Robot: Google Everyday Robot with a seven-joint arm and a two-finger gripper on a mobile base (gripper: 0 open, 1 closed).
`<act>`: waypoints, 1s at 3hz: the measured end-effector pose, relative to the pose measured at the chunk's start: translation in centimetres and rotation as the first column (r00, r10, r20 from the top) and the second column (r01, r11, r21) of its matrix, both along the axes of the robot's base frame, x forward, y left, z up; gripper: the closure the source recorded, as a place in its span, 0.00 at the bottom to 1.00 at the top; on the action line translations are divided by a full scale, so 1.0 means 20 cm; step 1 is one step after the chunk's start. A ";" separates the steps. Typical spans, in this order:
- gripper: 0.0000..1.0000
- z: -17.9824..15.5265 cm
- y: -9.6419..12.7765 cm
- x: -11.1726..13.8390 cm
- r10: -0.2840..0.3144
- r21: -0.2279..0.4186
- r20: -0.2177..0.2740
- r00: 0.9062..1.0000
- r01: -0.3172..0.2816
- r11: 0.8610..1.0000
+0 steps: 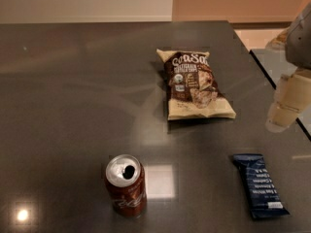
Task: Pick coke can
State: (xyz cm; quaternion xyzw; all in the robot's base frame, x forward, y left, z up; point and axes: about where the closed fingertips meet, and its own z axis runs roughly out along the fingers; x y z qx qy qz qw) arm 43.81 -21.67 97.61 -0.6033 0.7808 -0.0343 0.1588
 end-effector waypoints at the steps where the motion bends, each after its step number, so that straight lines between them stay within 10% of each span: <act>1: 0.00 0.00 0.00 0.00 0.000 0.000 0.000 1.000 0.000 1.000; 3: 0.00 -0.01 0.13 -0.05 0.100 0.073 -0.005 0.995 -0.100 0.992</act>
Offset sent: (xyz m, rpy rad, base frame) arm -0.0499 0.1015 -0.0108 0.3158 0.0618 0.4374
